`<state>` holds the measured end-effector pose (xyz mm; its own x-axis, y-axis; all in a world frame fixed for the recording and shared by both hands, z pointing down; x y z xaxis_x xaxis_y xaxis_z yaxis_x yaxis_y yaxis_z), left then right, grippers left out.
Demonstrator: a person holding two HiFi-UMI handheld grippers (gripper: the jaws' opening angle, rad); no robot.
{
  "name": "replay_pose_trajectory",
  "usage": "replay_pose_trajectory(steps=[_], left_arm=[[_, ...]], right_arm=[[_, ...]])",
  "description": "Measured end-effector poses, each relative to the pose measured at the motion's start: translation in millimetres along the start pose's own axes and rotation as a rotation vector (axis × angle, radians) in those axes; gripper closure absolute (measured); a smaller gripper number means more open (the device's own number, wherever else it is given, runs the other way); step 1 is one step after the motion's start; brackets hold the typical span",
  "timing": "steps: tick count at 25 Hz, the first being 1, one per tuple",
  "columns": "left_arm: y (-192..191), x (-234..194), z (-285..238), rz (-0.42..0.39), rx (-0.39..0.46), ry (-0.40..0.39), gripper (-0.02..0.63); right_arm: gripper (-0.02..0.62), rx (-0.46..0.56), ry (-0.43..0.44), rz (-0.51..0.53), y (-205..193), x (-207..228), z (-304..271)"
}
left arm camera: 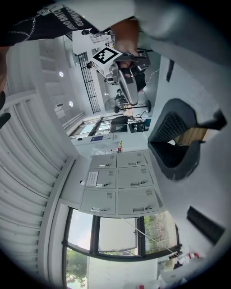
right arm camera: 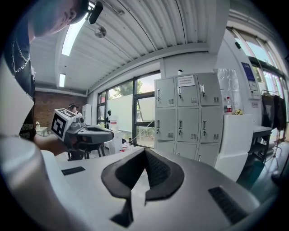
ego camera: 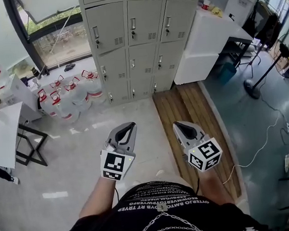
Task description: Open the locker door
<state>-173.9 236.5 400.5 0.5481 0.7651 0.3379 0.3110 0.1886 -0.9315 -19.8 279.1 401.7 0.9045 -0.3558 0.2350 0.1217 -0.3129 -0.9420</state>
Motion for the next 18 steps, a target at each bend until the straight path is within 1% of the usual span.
replay_pose_trajectory(steps=[2,4,9,14,16,18], left_arm=[[-2.5,1.1,-11.7,0.016,0.004,-0.022,0.607],[-2.2,-2.8,-22.3,0.014,0.007,-0.026,0.607],[-10.8,-31.2,-61.7,0.003,-0.042,0.047,0.607],[-5.6,-64.7,-112.1,-0.012,-0.069,0.130,0.607],[-5.1,-71.4,-135.3,-0.011,-0.071,0.140,0.607],[-4.3,-72.9,-156.8,0.008,-0.065,0.132,0.607]], right_arm=[[0.598,0.001,-0.003,-0.018,1.2,10.7,-5.8],[0.598,-0.002,0.009,-0.039,2.6,23.0,-17.5],[0.598,-0.005,0.063,-0.073,7.2,63.7,-61.6],[0.598,0.016,0.116,-0.050,37.8,112.0,-103.2],[0.598,0.021,0.131,-0.061,48.1,133.4,-116.8],[0.599,0.018,0.143,-0.068,55.1,152.0,-125.5]])
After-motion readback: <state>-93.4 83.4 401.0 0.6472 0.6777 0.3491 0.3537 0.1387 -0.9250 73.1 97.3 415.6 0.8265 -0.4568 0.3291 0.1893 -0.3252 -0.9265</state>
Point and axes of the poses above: the fingertips, and each gripper's own axes: z backward along the fingers, x to its right, y out of its top, the point moved 2 cm from there along z, backward along the fingers, and after that the axes turned 14 degrees about -z, right-handed, at the moved point
